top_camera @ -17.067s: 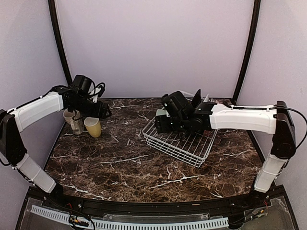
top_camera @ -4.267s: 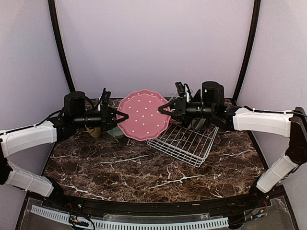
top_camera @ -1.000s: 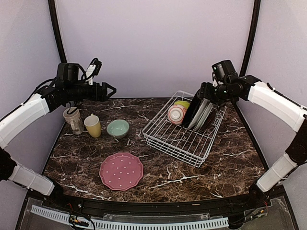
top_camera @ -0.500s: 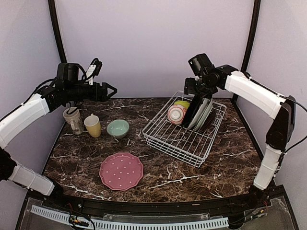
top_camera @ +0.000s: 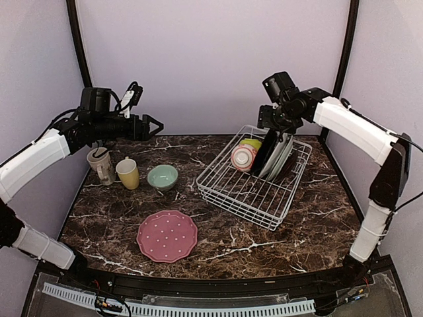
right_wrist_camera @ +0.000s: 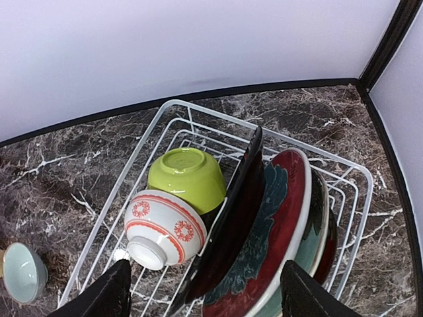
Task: Unload the mixed dishes from the dish rack
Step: Grab the plate from the dish rack.
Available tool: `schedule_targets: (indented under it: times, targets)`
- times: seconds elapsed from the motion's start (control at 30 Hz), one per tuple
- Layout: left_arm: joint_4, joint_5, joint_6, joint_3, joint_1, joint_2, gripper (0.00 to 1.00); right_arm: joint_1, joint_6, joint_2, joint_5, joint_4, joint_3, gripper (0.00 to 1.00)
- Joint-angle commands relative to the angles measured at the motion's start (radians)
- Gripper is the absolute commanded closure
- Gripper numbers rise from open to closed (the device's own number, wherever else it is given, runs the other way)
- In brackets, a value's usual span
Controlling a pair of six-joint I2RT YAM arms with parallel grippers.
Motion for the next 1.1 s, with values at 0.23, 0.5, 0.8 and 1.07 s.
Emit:
schedule_targets:
  times: [0.23,0.5,0.8,1.07]
  targets:
    - [0.014,0.022,-0.017,-0.013,-0.004,0.007,0.19,0.003,0.155,0.220,0.146,-0.135,0.183,0.31]
    - [0.018,0.032,-0.028,-0.016,-0.004,0.014,0.19,0.004,0.256,0.306,0.184,-0.208,0.263,0.35]
    - [0.019,0.036,-0.032,-0.017,-0.004,0.022,0.19,0.019,0.448,0.418,0.252,-0.407,0.457,0.39]
    - [0.031,0.084,-0.037,-0.019,-0.008,0.058,0.18,0.023,0.207,0.290,0.155,-0.173,0.334,0.31]
